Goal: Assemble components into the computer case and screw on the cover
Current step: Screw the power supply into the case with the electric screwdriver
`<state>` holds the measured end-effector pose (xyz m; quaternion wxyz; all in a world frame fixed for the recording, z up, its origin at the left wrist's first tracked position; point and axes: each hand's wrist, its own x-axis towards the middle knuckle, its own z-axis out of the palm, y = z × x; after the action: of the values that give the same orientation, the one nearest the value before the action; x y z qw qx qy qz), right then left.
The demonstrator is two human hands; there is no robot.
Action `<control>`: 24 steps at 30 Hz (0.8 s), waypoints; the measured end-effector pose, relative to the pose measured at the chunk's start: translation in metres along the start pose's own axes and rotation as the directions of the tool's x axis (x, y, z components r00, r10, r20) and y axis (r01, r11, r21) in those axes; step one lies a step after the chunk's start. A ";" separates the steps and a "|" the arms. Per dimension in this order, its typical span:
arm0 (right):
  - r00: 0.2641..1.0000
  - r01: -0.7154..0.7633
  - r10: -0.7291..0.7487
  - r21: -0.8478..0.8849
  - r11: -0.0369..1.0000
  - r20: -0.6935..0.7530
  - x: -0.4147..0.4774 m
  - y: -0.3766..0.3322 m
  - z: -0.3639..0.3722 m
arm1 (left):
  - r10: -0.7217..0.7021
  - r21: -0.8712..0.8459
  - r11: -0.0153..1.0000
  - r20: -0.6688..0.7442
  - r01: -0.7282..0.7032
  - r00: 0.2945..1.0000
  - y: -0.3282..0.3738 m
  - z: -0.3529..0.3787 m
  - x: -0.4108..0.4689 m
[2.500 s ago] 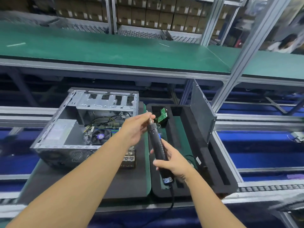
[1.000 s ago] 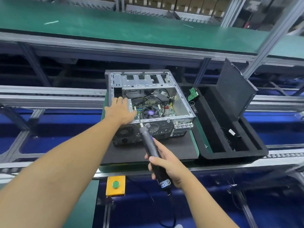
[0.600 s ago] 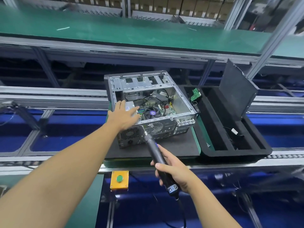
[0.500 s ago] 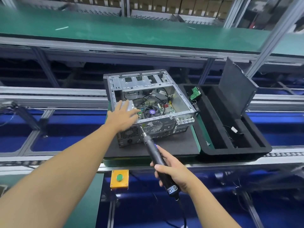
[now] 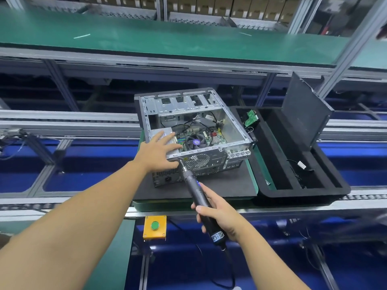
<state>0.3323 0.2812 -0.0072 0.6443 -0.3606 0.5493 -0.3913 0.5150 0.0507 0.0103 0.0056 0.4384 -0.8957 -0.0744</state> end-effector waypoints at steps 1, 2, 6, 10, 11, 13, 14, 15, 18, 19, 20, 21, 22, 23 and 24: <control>1.000 0.000 0.000 -0.001 1.000 0.000 0.000 0.000 0.000 | 0.002 0.004 1.000 -0.007 -0.002 1.000 0.000 0.001 0.000; 1.000 0.003 -0.003 -0.005 1.000 0.001 0.000 0.000 0.000 | 0.003 0.009 1.000 -0.013 -0.003 1.000 0.000 0.002 0.001; 1.000 0.014 -0.014 -0.011 1.000 0.006 -0.001 -0.002 0.001 | 0.002 0.031 1.000 -0.038 -0.001 0.999 0.000 0.004 0.001; 1.000 0.023 -0.023 -0.032 0.999 -0.003 -0.001 -0.004 0.000 | -0.002 0.039 0.999 -0.048 0.004 0.999 0.000 0.004 0.001; 1.000 0.025 -0.025 -0.041 0.999 -0.002 -0.001 -0.004 0.000 | -0.003 0.038 0.999 -0.046 0.005 0.999 0.000 0.004 0.001; 1.000 0.027 -0.027 -0.054 0.998 -0.001 0.000 -0.005 0.000 | -0.004 0.034 0.999 -0.044 0.005 0.999 0.000 0.005 0.002; 1.000 0.024 -0.024 -0.059 0.998 -0.002 0.001 -0.005 0.000 | -0.004 0.030 1.000 -0.044 0.006 0.999 0.000 0.005 0.002; 1.000 0.020 -0.020 -0.065 0.998 -0.005 0.002 -0.005 0.000 | -0.005 0.026 1.000 -0.045 0.006 0.999 -0.001 0.006 0.002; 1.000 0.009 -0.010 -0.070 0.997 -0.011 0.003 -0.006 0.000 | -0.006 0.017 1.000 -0.047 0.007 0.999 -0.002 0.007 0.003; 1.000 0.009 -0.010 -0.072 0.997 -0.013 0.003 -0.006 0.001 | -0.005 0.016 1.000 -0.046 0.006 0.999 -0.002 0.007 0.003; 1.000 0.009 -0.010 -0.072 0.997 -0.013 0.003 -0.006 0.001 | -0.004 0.015 1.000 -0.044 0.005 0.999 -0.002 0.007 0.003; 1.000 0.006 -0.007 -0.066 0.998 -0.014 0.003 -0.007 0.001 | -0.005 0.014 1.000 -0.043 0.005 0.999 -0.002 0.007 0.003; 1.000 0.004 -0.004 -0.050 0.999 -0.013 0.003 -0.007 0.002 | -0.005 0.012 1.000 -0.044 0.005 0.999 -0.002 0.008 0.003; 1.000 0.003 -0.003 -0.028 1.000 -0.012 0.003 -0.007 0.003 | -0.004 0.010 1.000 -0.048 0.004 0.999 -0.002 0.008 0.003; 1.000 0.004 -0.004 -0.005 1.000 -0.011 0.003 -0.007 0.004 | -0.002 0.007 1.000 -0.054 0.002 0.999 -0.003 0.008 0.003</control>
<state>0.3357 0.2756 -0.0015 0.6398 -0.3610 0.5530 -0.3932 0.5146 0.0477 0.0017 0.0282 0.4413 -0.8950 -0.0596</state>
